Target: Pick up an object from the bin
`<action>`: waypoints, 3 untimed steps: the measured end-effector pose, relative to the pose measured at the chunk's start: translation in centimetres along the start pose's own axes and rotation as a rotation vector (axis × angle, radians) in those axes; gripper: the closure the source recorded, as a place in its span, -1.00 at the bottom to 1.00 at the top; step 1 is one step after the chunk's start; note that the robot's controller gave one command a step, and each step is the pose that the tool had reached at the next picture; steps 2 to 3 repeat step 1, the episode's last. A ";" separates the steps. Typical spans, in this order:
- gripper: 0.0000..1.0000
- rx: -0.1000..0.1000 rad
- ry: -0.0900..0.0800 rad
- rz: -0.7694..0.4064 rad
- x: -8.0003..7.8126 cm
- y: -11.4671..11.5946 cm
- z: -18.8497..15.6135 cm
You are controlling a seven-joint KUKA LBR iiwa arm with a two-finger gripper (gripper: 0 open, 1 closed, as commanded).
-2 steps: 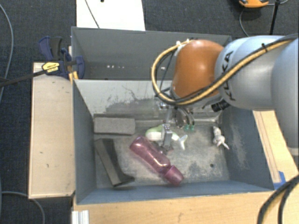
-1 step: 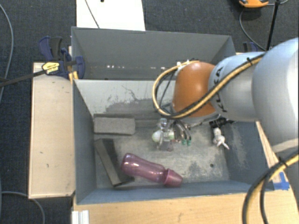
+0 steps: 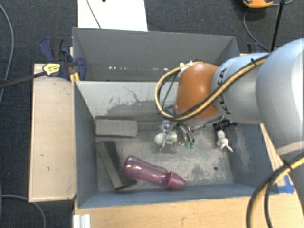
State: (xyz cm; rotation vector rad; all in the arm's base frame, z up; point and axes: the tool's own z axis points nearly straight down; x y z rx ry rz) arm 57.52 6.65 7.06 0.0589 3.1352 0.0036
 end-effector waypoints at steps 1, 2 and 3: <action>1.00 -0.001 -0.004 0.002 0.4 0.6 -14.4; 1.00 -0.001 -0.004 0.002 0.4 0.6 -14.4; 1.00 -0.001 -0.004 0.002 0.4 0.6 -14.4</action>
Offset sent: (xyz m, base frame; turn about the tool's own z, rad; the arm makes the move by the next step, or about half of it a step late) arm 0.0000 0.0000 0.0000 0.0000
